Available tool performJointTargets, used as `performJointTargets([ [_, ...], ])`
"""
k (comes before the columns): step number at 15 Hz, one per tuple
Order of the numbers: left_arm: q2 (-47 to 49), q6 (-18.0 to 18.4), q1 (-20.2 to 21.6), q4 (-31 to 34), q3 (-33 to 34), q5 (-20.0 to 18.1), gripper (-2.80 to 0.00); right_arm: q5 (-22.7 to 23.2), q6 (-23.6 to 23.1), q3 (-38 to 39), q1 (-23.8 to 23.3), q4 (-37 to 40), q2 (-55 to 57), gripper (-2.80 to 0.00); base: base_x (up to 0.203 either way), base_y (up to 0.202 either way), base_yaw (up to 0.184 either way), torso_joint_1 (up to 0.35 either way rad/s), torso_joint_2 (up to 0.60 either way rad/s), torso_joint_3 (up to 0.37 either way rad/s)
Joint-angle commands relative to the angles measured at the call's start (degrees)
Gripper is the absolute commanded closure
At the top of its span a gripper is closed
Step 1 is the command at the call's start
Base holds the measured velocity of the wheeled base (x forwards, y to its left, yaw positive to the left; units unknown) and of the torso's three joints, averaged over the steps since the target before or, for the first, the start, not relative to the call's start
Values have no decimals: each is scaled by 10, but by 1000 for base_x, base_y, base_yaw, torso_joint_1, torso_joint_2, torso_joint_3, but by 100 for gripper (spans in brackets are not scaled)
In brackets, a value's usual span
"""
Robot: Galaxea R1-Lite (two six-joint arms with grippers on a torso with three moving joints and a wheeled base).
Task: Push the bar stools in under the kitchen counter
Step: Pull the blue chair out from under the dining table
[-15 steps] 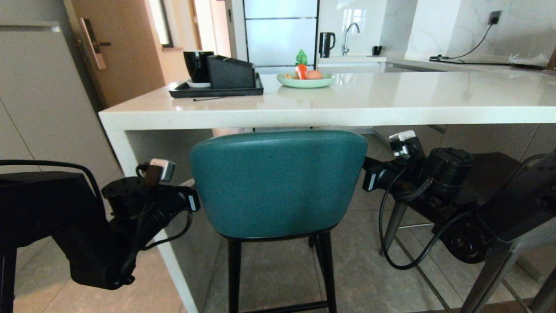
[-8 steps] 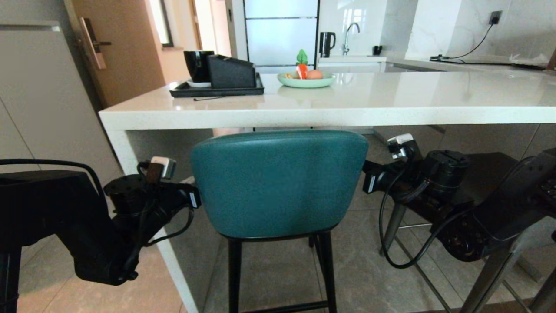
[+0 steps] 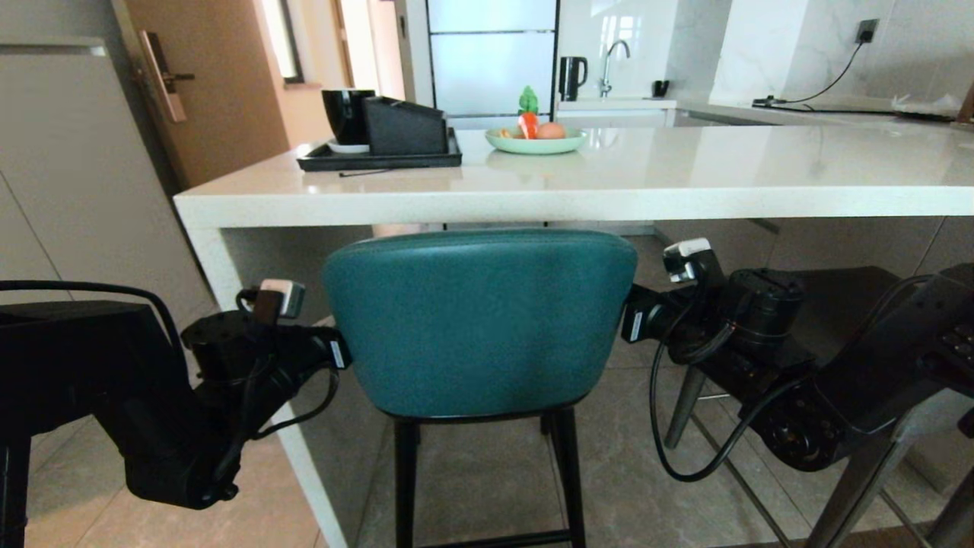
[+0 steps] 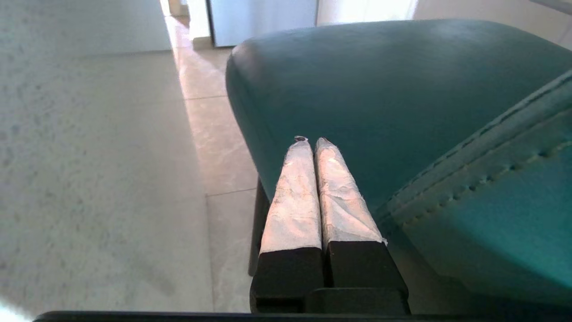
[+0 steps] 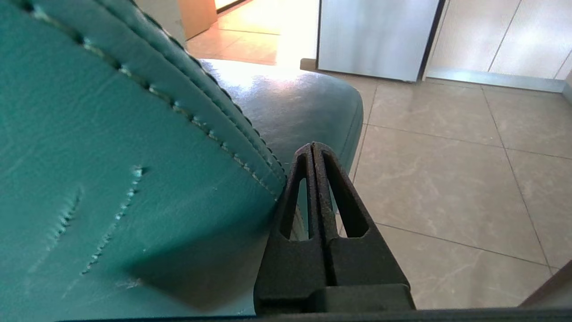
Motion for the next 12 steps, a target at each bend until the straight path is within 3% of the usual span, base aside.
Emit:
performJointTargets([
  [1,-2,1,-10,-5,4,0,0,6,0,4,1,-5,-1,0,0,0,0,0,0,0],
  [12,-2,3,-9,-5,16,-1,0,2,0,12,1,-6,-1,0,0,0,0,0,0,0],
])
